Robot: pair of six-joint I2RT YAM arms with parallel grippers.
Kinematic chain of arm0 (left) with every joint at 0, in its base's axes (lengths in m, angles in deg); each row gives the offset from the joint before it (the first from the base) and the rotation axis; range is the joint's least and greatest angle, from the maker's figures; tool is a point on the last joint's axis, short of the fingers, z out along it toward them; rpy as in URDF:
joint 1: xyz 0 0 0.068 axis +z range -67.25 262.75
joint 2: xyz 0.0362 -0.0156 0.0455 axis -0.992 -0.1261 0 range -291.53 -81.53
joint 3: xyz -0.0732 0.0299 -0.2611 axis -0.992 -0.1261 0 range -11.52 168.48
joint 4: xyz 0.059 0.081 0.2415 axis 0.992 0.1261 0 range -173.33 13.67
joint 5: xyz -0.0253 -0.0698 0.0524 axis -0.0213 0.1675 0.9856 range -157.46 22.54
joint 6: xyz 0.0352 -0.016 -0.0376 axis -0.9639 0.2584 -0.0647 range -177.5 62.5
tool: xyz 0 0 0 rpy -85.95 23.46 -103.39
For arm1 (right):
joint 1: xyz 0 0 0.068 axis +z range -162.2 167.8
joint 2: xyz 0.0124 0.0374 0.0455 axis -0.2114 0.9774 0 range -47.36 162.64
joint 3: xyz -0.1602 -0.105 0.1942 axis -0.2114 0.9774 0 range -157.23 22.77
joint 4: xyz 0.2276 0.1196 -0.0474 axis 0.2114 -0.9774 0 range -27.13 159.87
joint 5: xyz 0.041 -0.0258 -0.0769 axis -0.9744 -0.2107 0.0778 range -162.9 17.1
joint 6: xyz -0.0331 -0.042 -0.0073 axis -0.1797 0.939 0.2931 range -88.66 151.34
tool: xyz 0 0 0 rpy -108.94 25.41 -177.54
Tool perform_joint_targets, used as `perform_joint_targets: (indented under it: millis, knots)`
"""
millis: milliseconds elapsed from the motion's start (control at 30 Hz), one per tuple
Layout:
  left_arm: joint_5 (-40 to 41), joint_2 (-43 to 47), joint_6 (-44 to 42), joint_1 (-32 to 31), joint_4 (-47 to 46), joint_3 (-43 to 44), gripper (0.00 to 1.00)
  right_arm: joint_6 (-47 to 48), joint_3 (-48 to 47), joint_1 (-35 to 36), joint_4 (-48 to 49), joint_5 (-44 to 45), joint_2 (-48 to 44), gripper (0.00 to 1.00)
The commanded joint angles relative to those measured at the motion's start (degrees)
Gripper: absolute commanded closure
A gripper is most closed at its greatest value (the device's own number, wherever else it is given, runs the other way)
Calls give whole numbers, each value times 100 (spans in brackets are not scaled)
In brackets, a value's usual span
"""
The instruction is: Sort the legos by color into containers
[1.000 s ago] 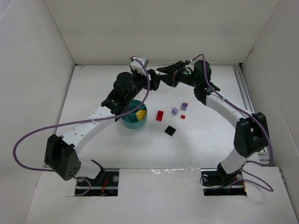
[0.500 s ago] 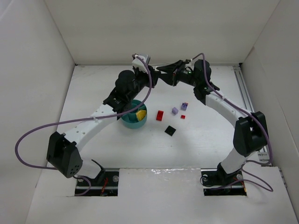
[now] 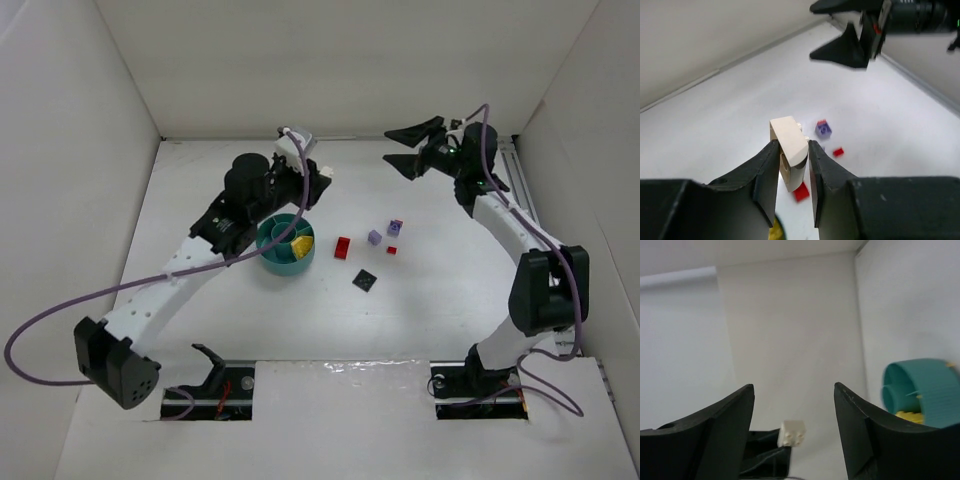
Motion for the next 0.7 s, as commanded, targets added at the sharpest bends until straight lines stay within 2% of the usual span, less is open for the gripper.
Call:
perform_joint_targets:
  millis: [0,33,100,133,167,267,467,667]
  knots:
    - [-794,651,-787,376,1431,454,99,1914,-327,-465,-949,-180,-338,30]
    - [-1013,653,-1034,456,2262,646,100,2375,-416,-536,-1596,-180,-417,30]
    - [-910,653,-1431,510,3084,893,100,3228,-635,-659,-2206,109,-496,30]
    - [-910,531,-1772,718,3862,1208,100,4102,-732,-660,-2505,214,-558,30]
    - [-1127,364,-1932,851,4192,1333,100,4528,-794,-660,-3091,459,-610,29]
    - [-1724,152,-2423,1431,5157,1562,100,5682,-532,-598,-3386,900,-1040,29]
    - [-1894,-225,-3049,1503,5864,1255,100,6913,118,-528,-3834,1147,-1673,28]
    - [-1841,-542,-3085,1450,5672,894,100,7090,427,-528,-3905,1200,-1841,28]
